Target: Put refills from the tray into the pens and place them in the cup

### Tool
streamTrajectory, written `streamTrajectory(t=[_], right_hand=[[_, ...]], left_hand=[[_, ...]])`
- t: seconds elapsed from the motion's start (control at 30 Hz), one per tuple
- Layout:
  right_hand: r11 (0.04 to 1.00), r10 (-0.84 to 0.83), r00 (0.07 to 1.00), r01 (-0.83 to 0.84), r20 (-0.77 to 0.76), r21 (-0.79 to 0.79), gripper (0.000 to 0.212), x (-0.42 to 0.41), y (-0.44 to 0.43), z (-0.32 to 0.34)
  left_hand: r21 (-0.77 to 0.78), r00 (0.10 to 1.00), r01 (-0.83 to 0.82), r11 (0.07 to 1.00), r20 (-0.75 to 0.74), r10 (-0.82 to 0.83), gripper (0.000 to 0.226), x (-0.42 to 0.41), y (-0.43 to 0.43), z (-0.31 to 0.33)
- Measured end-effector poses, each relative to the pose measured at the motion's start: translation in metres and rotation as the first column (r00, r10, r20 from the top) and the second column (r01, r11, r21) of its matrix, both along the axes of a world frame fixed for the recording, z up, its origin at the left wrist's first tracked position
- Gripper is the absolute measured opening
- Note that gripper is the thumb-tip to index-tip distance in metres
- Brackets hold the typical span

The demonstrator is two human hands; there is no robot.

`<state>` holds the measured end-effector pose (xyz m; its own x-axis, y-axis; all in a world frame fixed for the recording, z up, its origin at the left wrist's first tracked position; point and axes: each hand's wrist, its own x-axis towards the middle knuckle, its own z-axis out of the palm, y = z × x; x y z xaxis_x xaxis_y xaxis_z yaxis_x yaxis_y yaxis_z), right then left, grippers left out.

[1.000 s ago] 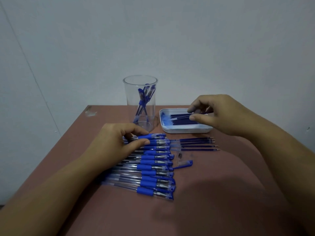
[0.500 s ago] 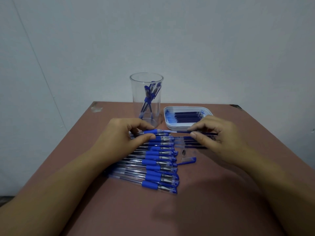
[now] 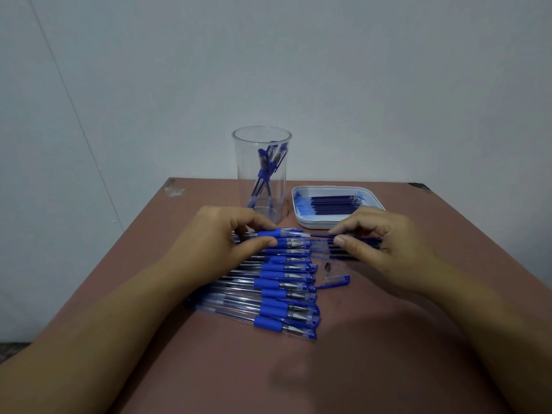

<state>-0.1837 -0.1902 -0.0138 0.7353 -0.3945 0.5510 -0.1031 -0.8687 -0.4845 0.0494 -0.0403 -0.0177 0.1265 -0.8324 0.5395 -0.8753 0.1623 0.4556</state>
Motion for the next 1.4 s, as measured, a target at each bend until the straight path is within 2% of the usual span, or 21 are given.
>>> streamTrajectory(t=[0.17, 0.27, 0.5, 0.6, 0.73, 0.87, 0.97, 1.07, 1.23, 1.4], right_hand=[[0.995, 0.050, 0.999, -0.048, -0.014, 0.088, 0.007, -0.001, 0.003, 0.002], [0.994, 0.070, 0.997, -0.067, -0.032, 0.082, 0.010, 0.002, 0.005, 0.000], [0.993, 0.112, 0.990, -0.108, -0.082, 0.051, 0.023, 0.003, 0.006, -0.001], [0.996, 0.080, 0.995, -0.078, -0.061, 0.034, 0.036, -0.001, 0.005, 0.000], [1.000, -0.026, 0.999, 0.026, 0.040, -0.006, 0.015, -0.002, 0.004, 0.003], [0.998, -0.015, 0.999, 0.017, 0.037, -0.057, 0.007, 0.002, 0.006, 0.000], [0.999, 0.022, 1.000, -0.023, -0.013, -0.042, 0.015, 0.003, 0.009, 0.000], [0.998, 0.037, 0.999, -0.038, -0.021, -0.045, 0.025, 0.001, 0.009, 0.001], [0.999, -0.033, 0.998, 0.034, 0.050, -0.008, 0.019, 0.001, 0.009, 0.001], [0.998, 0.015, 1.000, -0.015, 0.015, -0.056, 0.012, 0.010, 0.016, -0.004]], left_hand=[[-0.016, 0.998, 0.057, 0.998, 0.020, -0.057, 0.024, -0.003, 0.003, 0.004], [-0.016, 0.994, 0.107, 0.994, 0.027, -0.106, 0.031, -0.006, 0.003, 0.005], [-0.034, 0.997, 0.076, 0.997, 0.017, -0.076, 0.031, -0.004, 0.003, 0.003], [-0.045, 0.997, 0.067, 0.997, -0.022, -0.068, 0.021, -0.006, 0.003, 0.005], [-0.057, 0.997, 0.058, 0.997, -0.038, -0.060, 0.017, -0.006, 0.003, 0.006], [-0.049, 0.998, 0.046, 0.998, -0.047, -0.049, 0.018, -0.006, 0.003, 0.003], [-0.035, 0.998, 0.053, 0.998, -0.024, -0.054, 0.024, -0.007, 0.002, 0.002], [-0.038, 0.997, 0.050, 0.998, -0.050, -0.052, 0.021, -0.007, 0.002, 0.001], [-0.030, 0.997, 0.047, 0.998, -0.064, -0.049, 0.019, -0.009, 0.003, 0.002], [-0.015, 0.997, 0.070, 0.997, -0.031, -0.070, 0.025, -0.012, 0.003, -0.001]])
